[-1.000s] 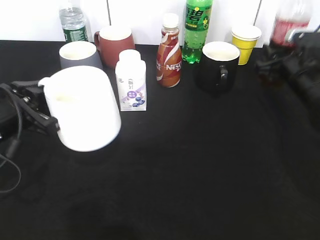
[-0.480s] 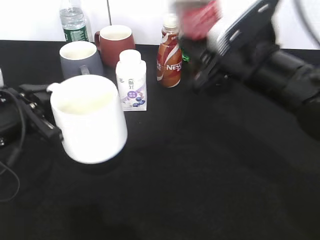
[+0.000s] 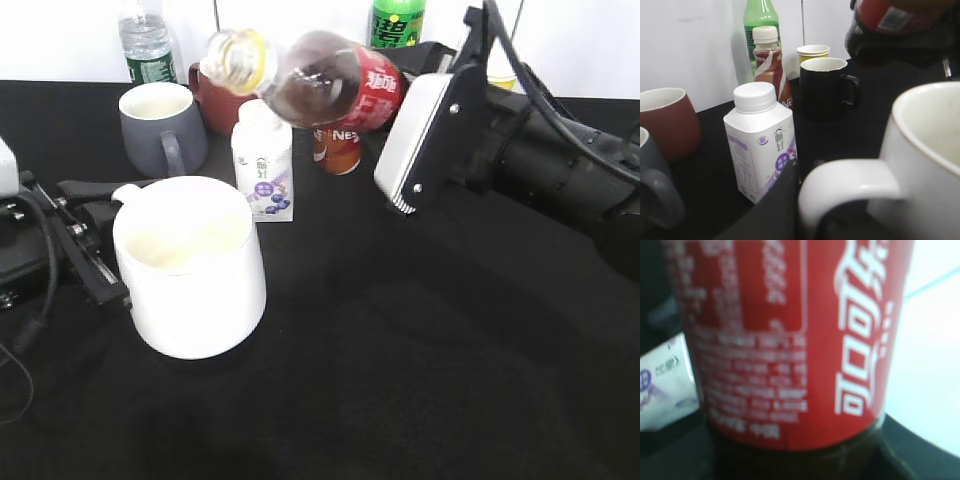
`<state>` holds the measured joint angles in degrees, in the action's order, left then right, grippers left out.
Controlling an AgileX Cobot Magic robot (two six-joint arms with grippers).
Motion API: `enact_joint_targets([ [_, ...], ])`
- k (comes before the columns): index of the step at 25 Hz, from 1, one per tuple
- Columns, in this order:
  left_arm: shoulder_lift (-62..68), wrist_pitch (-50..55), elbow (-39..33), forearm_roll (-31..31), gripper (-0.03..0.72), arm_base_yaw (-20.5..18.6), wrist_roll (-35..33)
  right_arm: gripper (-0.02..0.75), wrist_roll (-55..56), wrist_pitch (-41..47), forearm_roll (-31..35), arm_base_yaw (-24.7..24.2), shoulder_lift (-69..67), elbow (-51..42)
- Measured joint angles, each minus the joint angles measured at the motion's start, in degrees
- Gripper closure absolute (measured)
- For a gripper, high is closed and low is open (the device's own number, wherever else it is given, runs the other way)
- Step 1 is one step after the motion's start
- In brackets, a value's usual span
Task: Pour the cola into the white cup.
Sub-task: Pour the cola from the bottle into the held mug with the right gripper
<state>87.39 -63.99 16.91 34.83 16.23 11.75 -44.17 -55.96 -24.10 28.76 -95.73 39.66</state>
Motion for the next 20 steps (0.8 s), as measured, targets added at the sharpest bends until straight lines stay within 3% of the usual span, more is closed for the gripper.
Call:
enact_joint_targets([
  [4, 0.00, -0.11, 0.00, -0.48, 0.645, 0.42, 0.18, 0.342, -0.99, -0.17, -1.04, 0.00, 0.00, 0.64],
  [8, 0.02, 2.93, 3.32, -1.16, 0.645, 3.52, 1.63, 0.343, -4.53, -0.17, -0.98, 0.00, 0.00, 0.64],
  [20, 0.02, 4.32, 3.39, -1.51, 0.645, 3.93, 1.84, 0.343, -26.42, -0.17, 2.80, 0.00, 0.00, 0.64],
])
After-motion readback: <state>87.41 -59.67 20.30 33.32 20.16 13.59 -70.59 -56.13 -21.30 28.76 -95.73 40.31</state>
